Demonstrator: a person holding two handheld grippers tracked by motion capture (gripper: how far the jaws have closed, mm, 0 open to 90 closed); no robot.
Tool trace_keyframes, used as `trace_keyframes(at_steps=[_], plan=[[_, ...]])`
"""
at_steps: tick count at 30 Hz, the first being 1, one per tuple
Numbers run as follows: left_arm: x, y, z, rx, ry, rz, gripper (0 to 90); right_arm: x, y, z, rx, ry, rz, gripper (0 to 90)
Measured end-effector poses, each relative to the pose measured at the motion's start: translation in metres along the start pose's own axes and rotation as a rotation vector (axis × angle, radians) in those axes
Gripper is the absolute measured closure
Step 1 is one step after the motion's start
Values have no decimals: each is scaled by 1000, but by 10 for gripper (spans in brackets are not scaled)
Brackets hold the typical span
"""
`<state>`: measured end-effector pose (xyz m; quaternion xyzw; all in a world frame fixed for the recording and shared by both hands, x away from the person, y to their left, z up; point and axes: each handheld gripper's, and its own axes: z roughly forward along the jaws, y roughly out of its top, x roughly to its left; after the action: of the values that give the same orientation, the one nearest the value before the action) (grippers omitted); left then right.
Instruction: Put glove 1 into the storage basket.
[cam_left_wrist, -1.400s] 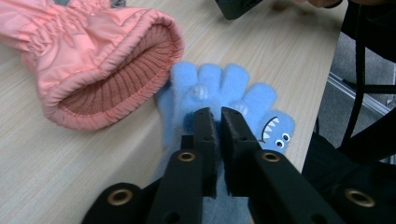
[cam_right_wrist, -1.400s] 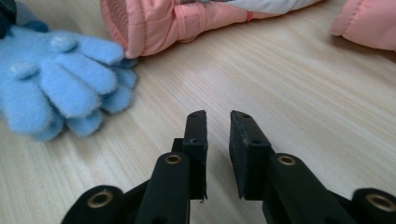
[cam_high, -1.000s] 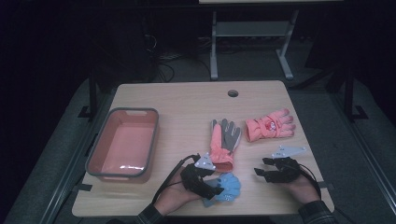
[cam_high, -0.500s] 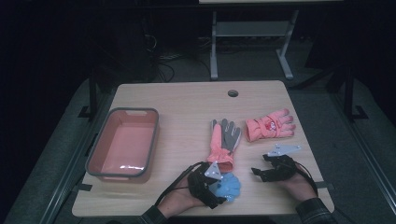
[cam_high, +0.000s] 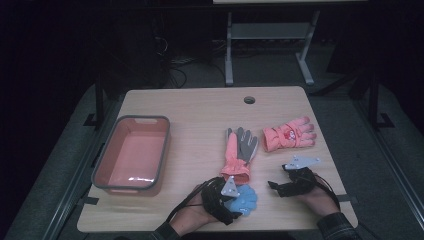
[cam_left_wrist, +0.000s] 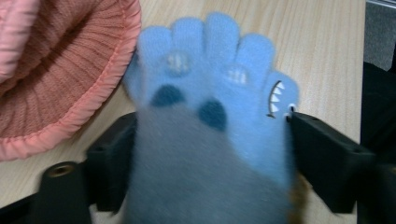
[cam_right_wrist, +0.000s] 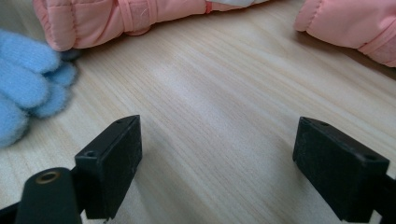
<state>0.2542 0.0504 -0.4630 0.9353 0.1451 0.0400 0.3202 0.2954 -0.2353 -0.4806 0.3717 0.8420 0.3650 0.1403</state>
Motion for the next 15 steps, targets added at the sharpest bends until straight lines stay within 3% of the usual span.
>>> trace_keyframes(at_steps=[7,15], plan=[[4,-1,-6,9,2,5,438,0,0,1,-8,-2,0,132],[8,-1,-9,10,-41,-36,677,0,0,2,-8,-2,-1,129]])
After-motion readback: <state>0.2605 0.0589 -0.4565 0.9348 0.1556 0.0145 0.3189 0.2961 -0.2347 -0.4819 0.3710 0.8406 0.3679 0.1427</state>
